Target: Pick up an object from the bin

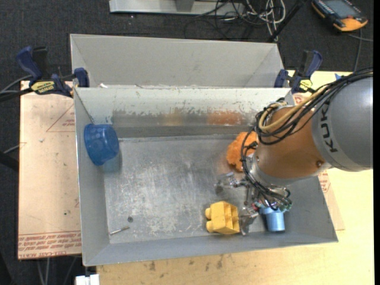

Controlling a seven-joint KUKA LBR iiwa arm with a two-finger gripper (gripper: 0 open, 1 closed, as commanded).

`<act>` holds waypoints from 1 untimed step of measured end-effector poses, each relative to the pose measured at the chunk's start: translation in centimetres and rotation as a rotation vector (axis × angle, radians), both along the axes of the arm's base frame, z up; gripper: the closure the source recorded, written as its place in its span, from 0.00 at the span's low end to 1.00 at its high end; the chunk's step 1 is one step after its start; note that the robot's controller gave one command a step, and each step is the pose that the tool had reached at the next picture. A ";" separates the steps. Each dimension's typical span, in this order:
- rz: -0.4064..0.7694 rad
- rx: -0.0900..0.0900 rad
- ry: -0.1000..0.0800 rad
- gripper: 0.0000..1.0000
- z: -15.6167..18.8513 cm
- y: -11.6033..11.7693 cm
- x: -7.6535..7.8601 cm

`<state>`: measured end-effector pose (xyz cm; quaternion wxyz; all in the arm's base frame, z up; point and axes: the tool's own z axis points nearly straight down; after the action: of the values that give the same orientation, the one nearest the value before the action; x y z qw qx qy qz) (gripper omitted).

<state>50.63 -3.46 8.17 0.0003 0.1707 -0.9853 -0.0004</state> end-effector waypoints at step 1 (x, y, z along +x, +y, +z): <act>0.255 0.002 -0.002 0.00 -0.2 1.0 -0.4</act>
Offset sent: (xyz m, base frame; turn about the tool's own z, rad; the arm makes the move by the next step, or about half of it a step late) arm -0.0270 0.0630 -0.0107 -0.1761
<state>50.27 -2.47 7.93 -0.0007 0.2943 -0.9557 -0.0010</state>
